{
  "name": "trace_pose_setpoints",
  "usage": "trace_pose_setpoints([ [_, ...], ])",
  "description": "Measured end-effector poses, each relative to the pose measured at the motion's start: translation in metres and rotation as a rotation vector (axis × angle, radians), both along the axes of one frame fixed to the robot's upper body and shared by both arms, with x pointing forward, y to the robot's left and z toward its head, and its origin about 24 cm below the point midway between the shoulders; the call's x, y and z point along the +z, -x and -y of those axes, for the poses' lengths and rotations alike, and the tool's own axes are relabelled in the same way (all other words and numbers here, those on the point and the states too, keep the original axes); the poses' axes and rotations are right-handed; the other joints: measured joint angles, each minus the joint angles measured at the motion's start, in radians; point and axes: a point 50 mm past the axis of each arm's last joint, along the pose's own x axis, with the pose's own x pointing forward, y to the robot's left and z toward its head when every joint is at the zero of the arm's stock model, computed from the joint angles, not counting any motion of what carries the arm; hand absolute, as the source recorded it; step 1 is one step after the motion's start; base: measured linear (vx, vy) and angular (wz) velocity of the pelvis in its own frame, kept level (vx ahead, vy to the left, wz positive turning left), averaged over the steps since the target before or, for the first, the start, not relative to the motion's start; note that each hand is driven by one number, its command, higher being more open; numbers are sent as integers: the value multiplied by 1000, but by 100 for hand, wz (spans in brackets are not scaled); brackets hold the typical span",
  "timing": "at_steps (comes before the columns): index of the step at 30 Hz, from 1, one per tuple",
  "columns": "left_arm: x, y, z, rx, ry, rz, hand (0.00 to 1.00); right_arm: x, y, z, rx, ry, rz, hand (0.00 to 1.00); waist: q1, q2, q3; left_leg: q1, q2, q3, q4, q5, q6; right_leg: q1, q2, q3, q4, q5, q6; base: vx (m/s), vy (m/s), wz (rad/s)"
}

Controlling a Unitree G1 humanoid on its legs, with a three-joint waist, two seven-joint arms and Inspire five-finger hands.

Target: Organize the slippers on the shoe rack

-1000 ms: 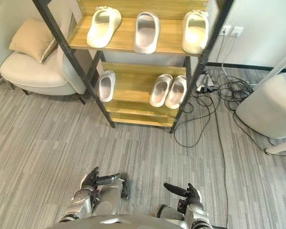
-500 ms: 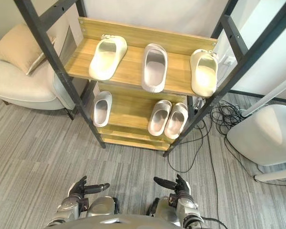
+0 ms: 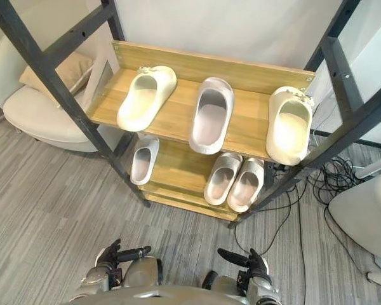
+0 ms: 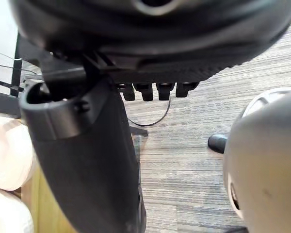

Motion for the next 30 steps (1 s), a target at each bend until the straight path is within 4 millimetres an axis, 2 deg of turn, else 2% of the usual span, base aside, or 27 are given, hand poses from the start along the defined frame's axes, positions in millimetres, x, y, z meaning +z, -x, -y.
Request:
trace_pose_setpoints([
  [1,2,-1,-7,-9,-24,0,100,-2,3,-8,16,-17,-10,100,2,-36,-9,7,-44,6,-46,23,15,-1,-28,12,-42,13,19,148,151,14],
  [2,2,0,-7,-9,-25,-2,100,-2,3,-9,17,-18,-12,100,1,-38,-7,7,-48,6,-41,23,15,4,-31,12,-48,15,23,108,104,11],
  [6,0,3,-5,-29,-25,-18,100,-1,-3,-11,28,-28,8,100,5,-31,-4,24,-69,9,-33,22,17,29,-40,36,-81,30,14,48,52,-11],
  [9,-1,5,-3,-53,-29,-29,100,0,-4,-12,49,-30,10,100,2,-27,-4,78,-73,8,-85,24,21,55,-36,45,-90,31,15,13,-27,-13],
  [13,-3,11,-3,-66,-28,-48,100,-2,0,-12,73,-30,-2,100,-2,-27,-27,120,-87,5,-185,69,27,51,-38,48,-97,32,16,-8,-51,-1],
  [17,-4,14,-2,-84,-32,-63,100,-2,0,-15,169,-15,-14,100,-1,-29,-35,133,-97,-2,-245,107,27,50,-38,39,-115,44,15,-31,-30,7],
  [20,-5,16,-3,-98,-42,-71,100,-1,-7,-26,303,-10,-7,100,1,-33,-37,137,-105,-15,-274,128,31,50,-39,29,-122,52,11,-54,-4,11],
  [24,-5,18,-4,-109,-51,-74,100,8,-28,-59,582,-18,68,100,7,-40,-41,136,-115,-32,-305,157,38,49,-41,15,-140,67,10,-66,10,11],
  [27,-4,17,-4,-116,-57,-65,100,25,-51,-100,854,-53,202,100,13,-43,-43,136,-120,-38,-322,177,41,48,-41,10,-150,80,7,-87,24,6],
  [28,-4,17,-4,-118,-59,-63,100,37,-60,-122,966,-90,280,100,19,-44,-43,136,-122,-41,-330,186,42,46,-43,9,-150,84,7,-114,37,4],
  [30,-3,15,-4,-122,-66,-54,100,56,-69,-148,1085,-150,389,100,37,-49,-46,136,-124,-43,-340,197,44,41,-44,10,-150,88,5,-99,37,1],
])
